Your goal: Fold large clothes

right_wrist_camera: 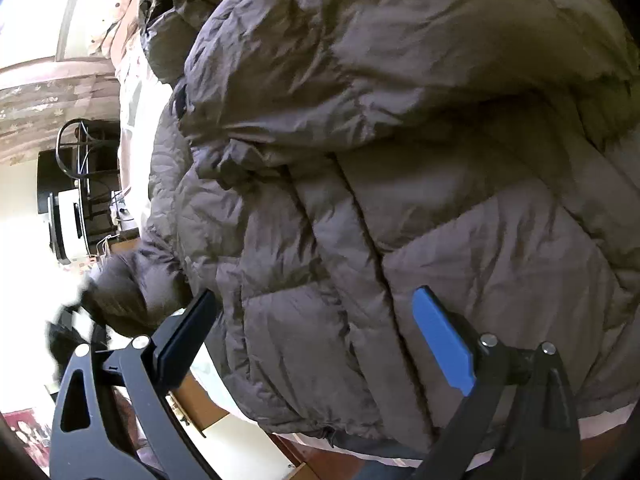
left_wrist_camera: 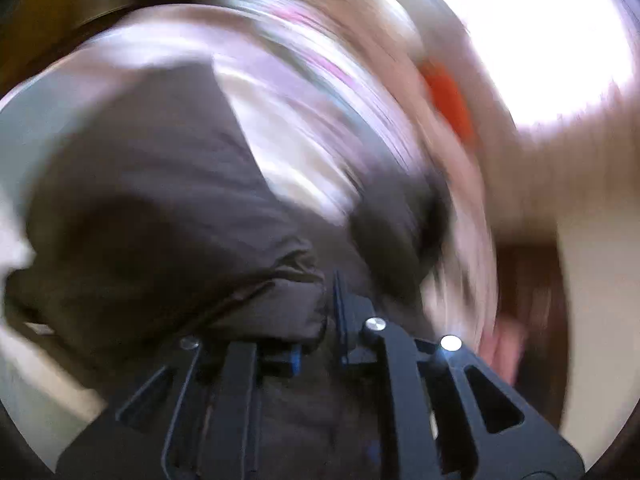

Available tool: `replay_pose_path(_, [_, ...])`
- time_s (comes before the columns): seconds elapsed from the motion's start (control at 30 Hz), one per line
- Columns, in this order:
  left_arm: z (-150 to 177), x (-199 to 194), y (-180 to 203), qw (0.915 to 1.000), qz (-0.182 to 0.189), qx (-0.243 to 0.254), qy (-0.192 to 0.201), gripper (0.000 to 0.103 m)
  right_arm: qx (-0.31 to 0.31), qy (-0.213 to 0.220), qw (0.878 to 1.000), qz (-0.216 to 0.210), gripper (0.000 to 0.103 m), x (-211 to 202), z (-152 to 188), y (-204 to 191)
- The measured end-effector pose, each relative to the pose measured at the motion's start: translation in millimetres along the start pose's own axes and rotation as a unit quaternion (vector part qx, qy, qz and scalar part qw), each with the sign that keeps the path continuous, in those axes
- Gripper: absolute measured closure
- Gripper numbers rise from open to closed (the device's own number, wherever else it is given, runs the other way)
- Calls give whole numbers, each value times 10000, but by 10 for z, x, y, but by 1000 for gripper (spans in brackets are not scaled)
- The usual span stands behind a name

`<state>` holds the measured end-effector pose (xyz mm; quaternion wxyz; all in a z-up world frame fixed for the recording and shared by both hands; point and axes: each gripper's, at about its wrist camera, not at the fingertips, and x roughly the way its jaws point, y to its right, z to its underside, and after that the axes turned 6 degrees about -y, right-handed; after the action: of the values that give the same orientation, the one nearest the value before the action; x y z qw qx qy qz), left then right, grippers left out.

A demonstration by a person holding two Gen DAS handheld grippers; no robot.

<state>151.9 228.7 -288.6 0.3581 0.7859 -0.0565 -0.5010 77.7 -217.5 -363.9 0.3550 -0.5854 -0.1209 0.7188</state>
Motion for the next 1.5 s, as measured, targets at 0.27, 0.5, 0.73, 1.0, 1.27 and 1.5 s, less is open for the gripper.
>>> replay_pose_path(0.27, [1347,1097,1107,9468,-1025,2233,-2080,29,657,352,9972,3,4,-275,-72,403])
replay_pose_path(0.5, [1228,746,-263,9755,-1096,-148,-1901,21,69,705,9964,470,4,-499,-177,275])
replay_pose_path(0.73, [795,536,-723,9830,-697,-1349,-1034,20,-320,587,9977,99,4,-416,-207,-139])
replay_pose_path(1.0, [1000,1128,497,9747,716,368,-2085,16,-128,844,9956,393,4,-458,-101,-130])
replay_pose_path(1.27, [1055,745,-568,9818,-601,-566,-1712,6,17,1723,9846,293,4,-726,-78,-106])
replay_pose_path(1.5, [874,901,-1346,9640,-1376,-1521,-1693,6,74,896,9942,583,51,-137,-293,-82])
